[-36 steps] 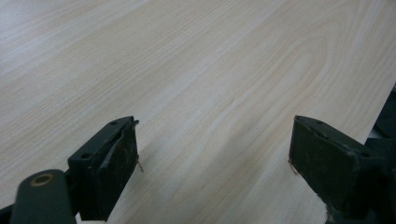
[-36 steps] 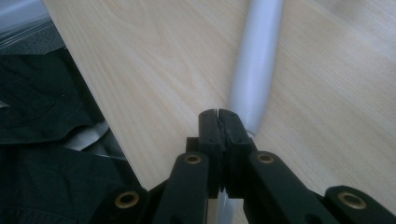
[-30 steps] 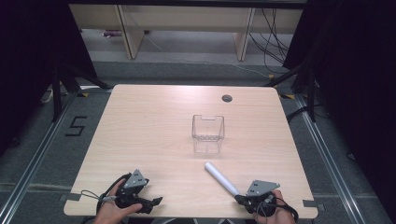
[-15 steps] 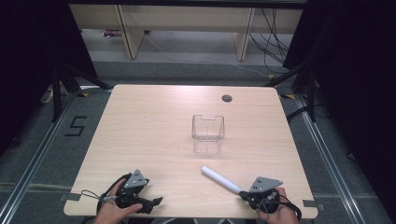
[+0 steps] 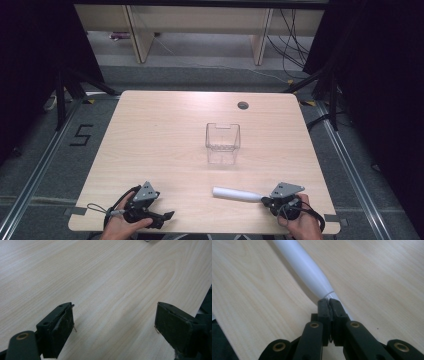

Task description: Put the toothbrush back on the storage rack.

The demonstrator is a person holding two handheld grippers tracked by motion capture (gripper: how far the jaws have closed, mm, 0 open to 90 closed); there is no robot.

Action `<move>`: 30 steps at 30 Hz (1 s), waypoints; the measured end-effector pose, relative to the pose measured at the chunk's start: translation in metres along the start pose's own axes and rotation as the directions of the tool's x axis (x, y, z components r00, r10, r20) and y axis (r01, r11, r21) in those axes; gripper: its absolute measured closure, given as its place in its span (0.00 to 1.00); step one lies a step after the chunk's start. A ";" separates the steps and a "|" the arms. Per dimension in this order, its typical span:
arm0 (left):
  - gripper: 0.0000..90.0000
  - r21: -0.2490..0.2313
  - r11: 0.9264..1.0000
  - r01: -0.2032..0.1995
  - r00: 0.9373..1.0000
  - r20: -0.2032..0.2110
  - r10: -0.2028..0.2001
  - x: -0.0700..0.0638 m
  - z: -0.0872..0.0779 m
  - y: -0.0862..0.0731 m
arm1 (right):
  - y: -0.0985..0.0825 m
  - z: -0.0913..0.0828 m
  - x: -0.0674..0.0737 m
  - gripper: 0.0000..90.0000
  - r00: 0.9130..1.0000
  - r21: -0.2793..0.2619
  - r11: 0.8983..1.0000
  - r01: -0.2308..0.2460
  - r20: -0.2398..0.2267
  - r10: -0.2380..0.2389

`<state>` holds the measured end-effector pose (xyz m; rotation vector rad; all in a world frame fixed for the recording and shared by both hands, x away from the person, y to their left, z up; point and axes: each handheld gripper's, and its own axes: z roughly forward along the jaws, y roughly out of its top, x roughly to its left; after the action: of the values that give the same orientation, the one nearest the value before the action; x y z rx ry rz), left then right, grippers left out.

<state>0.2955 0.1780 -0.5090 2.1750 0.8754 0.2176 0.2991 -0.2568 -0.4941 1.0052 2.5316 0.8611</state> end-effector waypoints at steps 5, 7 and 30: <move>0.17 0.000 1.000 0.002 1.000 0.001 -0.002 0.000 0.000 0.000 | 0.005 0.005 -0.009 0.97 1.000 -0.007 1.000 0.017 0.019 -0.016; 0.17 -0.005 1.000 0.003 1.000 -0.002 -0.003 0.000 0.000 0.000 | 0.005 0.006 -0.011 0.97 1.000 -0.003 1.000 0.007 0.028 -0.007; 0.17 -0.001 1.000 0.000 1.000 -0.001 0.000 0.000 0.000 0.000 | 0.030 0.028 -0.032 0.97 0.998 -0.013 1.000 0.019 0.056 -0.018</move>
<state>0.2952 0.1781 -0.5090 2.1738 0.8754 0.2191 0.3507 -0.2496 -0.4962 0.9863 2.4813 0.8315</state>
